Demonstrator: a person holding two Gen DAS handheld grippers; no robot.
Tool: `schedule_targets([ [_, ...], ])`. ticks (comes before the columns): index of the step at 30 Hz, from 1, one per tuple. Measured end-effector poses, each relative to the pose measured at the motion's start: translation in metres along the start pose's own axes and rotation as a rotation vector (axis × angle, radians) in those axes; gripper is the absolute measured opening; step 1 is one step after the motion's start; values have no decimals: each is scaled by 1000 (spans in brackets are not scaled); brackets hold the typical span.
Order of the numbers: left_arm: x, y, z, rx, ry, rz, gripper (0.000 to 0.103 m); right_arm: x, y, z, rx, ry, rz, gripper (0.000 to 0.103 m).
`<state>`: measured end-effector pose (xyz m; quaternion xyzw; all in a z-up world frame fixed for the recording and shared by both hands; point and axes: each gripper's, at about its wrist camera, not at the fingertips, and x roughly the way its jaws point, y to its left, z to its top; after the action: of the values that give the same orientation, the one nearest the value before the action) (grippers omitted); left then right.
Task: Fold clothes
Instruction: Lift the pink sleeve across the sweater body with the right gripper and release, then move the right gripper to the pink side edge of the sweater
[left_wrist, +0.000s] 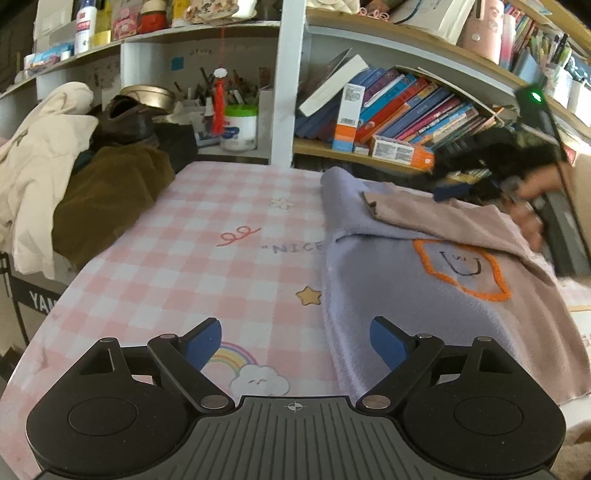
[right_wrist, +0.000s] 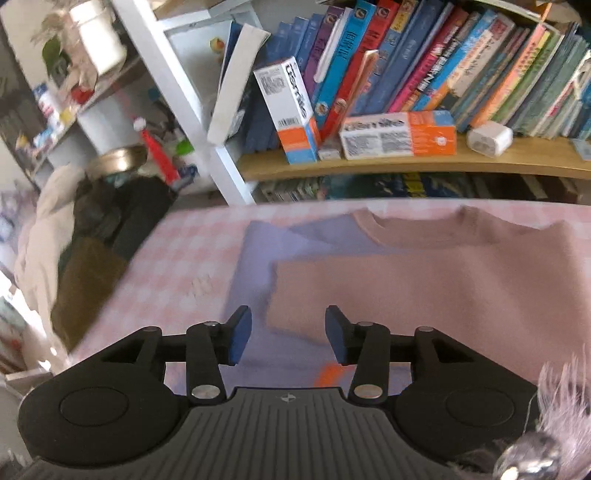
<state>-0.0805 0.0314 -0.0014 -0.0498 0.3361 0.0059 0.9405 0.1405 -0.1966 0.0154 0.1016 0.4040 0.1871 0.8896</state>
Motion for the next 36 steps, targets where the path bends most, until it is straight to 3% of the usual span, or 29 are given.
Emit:
schedule_targets([
  [12, 22, -11, 1, -18, 70, -53, 90, -99, -59, -106, 3, 36, -225, 42],
  [17, 28, -25, 1, 9, 83, -78, 90, -130, -69, -141, 61, 39, -285, 42],
  [21, 28, -33, 0, 13, 96, -86, 90, -143, -68, -158, 10, 37, -346, 42],
  [27, 21, -48, 0, 8, 82, -71, 90, -159, -74, -171, 37, 18, -319, 44],
  [36, 6, -68, -13, -34, 151, -72, 90, -184, -86, -189, 46, -2, -304, 55],
])
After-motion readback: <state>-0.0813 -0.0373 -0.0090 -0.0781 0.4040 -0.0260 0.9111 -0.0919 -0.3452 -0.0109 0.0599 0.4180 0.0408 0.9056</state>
